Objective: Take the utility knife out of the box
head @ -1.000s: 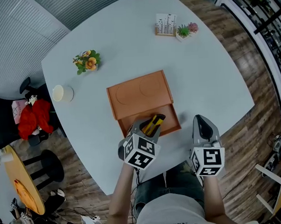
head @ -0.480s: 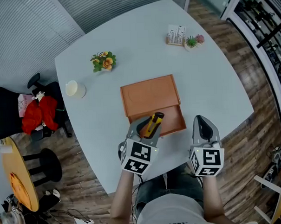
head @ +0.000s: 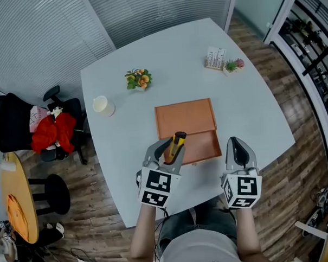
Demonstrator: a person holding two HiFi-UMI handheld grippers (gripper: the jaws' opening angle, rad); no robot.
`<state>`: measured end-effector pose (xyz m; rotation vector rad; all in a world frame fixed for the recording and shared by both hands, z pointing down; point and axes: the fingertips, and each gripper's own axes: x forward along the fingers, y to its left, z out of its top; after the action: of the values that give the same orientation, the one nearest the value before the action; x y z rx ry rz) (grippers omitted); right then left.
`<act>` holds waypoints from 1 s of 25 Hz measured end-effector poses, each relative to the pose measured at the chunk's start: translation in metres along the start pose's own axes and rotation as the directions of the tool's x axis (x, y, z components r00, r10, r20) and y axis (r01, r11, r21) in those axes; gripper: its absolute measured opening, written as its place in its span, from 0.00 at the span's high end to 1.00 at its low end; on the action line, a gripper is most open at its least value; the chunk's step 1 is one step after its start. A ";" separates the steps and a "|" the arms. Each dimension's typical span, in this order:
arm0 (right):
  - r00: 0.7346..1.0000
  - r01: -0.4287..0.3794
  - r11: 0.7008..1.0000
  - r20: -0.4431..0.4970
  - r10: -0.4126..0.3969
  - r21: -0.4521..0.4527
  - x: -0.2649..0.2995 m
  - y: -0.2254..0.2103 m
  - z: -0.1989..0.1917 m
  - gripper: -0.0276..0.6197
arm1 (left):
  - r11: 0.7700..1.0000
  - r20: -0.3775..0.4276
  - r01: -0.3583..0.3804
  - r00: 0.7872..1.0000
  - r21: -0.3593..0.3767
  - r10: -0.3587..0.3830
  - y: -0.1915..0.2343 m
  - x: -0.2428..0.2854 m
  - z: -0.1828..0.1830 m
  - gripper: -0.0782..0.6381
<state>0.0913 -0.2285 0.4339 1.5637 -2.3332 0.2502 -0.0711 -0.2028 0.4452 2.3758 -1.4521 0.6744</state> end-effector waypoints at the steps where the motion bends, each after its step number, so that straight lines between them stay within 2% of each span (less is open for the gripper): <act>1: 1.000 -0.001 1.000 0.010 0.001 -0.004 -0.001 0.001 0.004 0.91 | 1.000 0.013 -0.008 1.000 -0.005 0.008 0.003 -0.005 0.004 0.69; 11: 0.994 0.007 0.999 0.113 -0.002 -0.045 -0.002 0.007 0.049 0.91 | 0.994 0.131 -0.110 0.985 -0.022 0.112 0.033 -0.044 0.039 0.69; 18: 0.983 0.021 0.998 0.181 -0.010 -0.055 -0.002 0.007 0.082 0.91 | 0.983 0.216 -0.168 0.959 -0.081 0.182 0.050 -0.068 0.059 0.69; 25: 0.972 0.015 0.998 0.234 -0.002 -0.056 0.001 0.014 0.108 0.91 | 0.970 0.270 -0.221 0.932 -0.106 0.242 0.066 -0.088 0.073 0.69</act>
<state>0.0602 -0.2588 0.3338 1.6539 -2.4836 -0.0050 -0.1457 -0.1993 0.3360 2.3372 -1.8622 0.3321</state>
